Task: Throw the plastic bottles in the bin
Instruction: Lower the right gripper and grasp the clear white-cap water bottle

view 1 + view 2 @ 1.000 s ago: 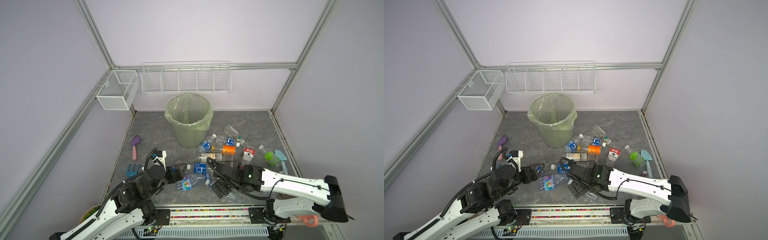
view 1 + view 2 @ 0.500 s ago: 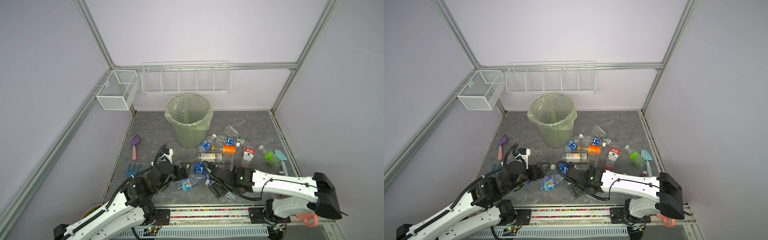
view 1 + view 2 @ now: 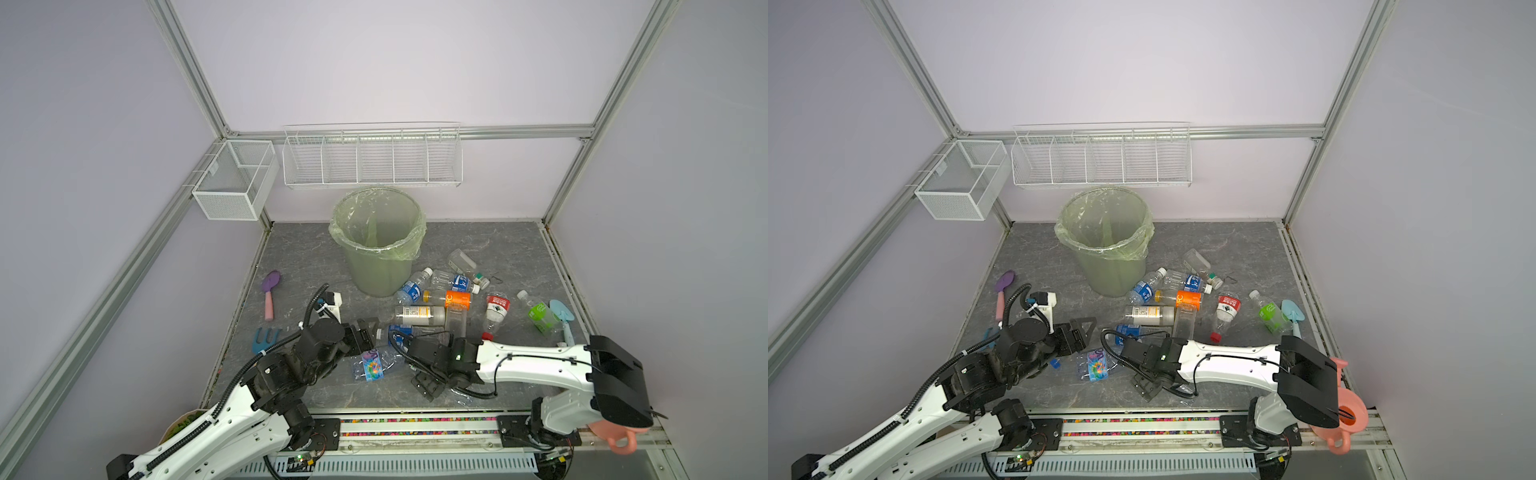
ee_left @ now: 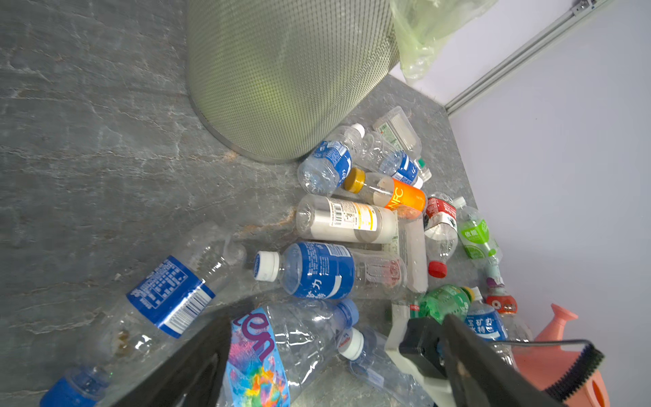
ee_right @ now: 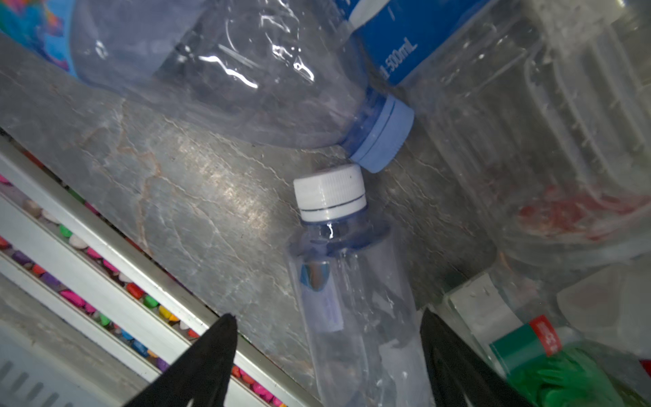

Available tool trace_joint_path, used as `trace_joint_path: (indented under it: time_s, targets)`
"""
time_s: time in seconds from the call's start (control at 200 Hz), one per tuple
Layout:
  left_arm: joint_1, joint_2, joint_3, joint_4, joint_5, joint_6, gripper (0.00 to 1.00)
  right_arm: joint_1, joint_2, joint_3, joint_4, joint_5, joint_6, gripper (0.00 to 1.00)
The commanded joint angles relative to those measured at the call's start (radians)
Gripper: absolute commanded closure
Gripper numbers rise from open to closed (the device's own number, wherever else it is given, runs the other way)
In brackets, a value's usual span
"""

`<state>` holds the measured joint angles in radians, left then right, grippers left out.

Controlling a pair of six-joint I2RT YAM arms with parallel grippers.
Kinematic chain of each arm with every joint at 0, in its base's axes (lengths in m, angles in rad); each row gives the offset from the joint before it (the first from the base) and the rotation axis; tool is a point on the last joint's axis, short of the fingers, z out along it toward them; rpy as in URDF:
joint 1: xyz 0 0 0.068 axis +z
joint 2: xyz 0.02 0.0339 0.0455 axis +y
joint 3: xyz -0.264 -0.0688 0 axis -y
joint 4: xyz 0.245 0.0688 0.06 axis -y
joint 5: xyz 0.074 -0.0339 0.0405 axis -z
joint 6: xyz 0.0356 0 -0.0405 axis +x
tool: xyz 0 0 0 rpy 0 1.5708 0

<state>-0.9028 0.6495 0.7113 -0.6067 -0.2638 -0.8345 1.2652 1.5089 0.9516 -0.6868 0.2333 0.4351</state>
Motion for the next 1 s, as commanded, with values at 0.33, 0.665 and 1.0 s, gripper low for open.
trace_joint_path:
  time_s: [0.33, 0.665, 1.0]
  targets:
    - [0.074, -0.005, 0.017, 0.009, 0.038, 0.052, 0.09, -0.034, 0.057, -0.039, 0.051, -0.003, 0.010, 0.21]
    - [0.081, 0.012, 0.058, -0.018, 0.026, 0.079, 0.09, -0.036, 0.081, -0.057, 0.091, -0.027, 0.013, 0.27]
    - [0.089, 0.025, 0.074, -0.018, 0.018, 0.084, 0.09, -0.036, 0.106, -0.066, 0.114, -0.031, 0.008, 0.32]
